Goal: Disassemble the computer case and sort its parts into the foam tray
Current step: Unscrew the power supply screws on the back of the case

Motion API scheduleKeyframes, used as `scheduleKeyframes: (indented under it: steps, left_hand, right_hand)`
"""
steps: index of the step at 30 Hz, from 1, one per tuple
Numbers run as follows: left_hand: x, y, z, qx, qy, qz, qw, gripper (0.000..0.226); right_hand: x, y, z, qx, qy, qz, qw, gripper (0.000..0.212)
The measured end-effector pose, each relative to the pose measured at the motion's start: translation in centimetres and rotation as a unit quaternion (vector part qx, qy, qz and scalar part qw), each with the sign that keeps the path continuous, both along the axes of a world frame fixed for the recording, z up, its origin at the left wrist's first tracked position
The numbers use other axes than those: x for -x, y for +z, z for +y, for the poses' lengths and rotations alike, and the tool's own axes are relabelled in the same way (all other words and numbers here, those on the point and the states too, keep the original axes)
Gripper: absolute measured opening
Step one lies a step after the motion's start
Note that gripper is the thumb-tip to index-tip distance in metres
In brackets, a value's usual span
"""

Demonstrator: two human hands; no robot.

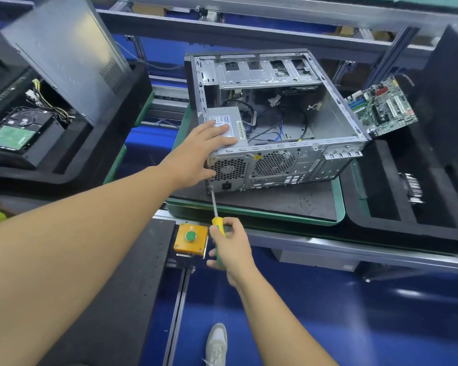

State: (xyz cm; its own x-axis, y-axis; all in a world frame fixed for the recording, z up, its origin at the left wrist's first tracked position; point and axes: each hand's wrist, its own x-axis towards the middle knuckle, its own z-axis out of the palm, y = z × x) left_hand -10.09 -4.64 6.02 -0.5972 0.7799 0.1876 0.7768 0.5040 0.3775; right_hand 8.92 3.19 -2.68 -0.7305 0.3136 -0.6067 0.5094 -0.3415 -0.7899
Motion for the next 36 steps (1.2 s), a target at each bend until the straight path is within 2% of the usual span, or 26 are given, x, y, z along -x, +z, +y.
scheduleKeyframes:
  steps: [2, 5, 7, 11, 13, 15, 18, 20, 23, 26, 31, 33, 36]
  left_hand:
    - [0.0, 0.0, 0.0, 0.000, 0.001, 0.002, 1.000, 0.089]
    - [0.0, 0.1, 0.0, 0.006, 0.001, 0.003, 1.000, 0.089]
    - [0.0, 0.1, 0.0, 0.007, 0.000, 0.004, 1.000, 0.089]
    - [0.0, 0.0, 0.0, 0.003, -0.001, 0.003, 1.000, 0.090]
    - [0.0, 0.0, 0.0, 0.005, -0.002, 0.006, 1.000, 0.090]
    - [0.1, -0.1, 0.0, 0.006, -0.004, 0.011, 1.000, 0.090]
    - [0.2, -0.2, 0.0, 0.007, -0.005, 0.019, 1.000, 0.090]
    - [0.2, -0.3, 0.0, 0.006, -0.005, 0.023, 1.000, 0.089]
    - [0.1, -0.3, 0.0, 0.007, -0.004, 0.021, 1.000, 0.089]
    - [0.1, -0.3, 0.0, 0.009, -0.004, 0.020, 1.000, 0.089]
    - [0.0, -0.3, -0.1, 0.006, -0.005, 0.013, 1.000, 0.090]
    - [0.0, -0.3, -0.1, 0.009, -0.007, 0.016, 1.000, 0.089]
    - [0.0, -0.3, -0.2, 0.010, -0.008, 0.016, 1.000, 0.089]
  right_hand:
    - [0.4, 0.5, 0.8, 0.128, 0.037, -0.045, 0.990, 0.017]
    - [0.6, 0.7, 1.8, 0.232, 0.089, -0.067, 0.966, 0.040]
    - [0.7, 0.5, 1.9, 0.216, 0.087, -0.059, 0.971, 0.041]
    - [0.5, 0.0, 1.6, 0.042, 0.099, -0.019, 0.994, 0.006]
    - [0.3, -0.1, 1.7, 0.001, 0.107, -0.019, 0.994, 0.019]
    - [0.4, 0.3, 1.9, -0.017, 0.116, -0.031, 0.993, 0.022]
    - [1.0, 1.2, 2.4, 0.073, 0.106, -0.070, 0.989, 0.018]
    - [1.2, 1.5, 2.6, 0.134, 0.103, -0.087, 0.982, 0.028]
    - [0.9, 1.4, 2.7, 0.128, 0.109, -0.072, 0.983, 0.032]
    - [0.4, 1.2, 3.0, 0.082, 0.147, -0.030, 0.985, 0.012]
    - [0.2, 1.3, 1.8, 0.073, 0.139, -0.044, 0.987, 0.024]
    - [0.6, 1.6, 1.5, 0.112, 0.108, -0.060, 0.986, 0.023]
    - [0.6, 1.7, 1.3, 0.155, 0.114, -0.071, 0.979, 0.039]
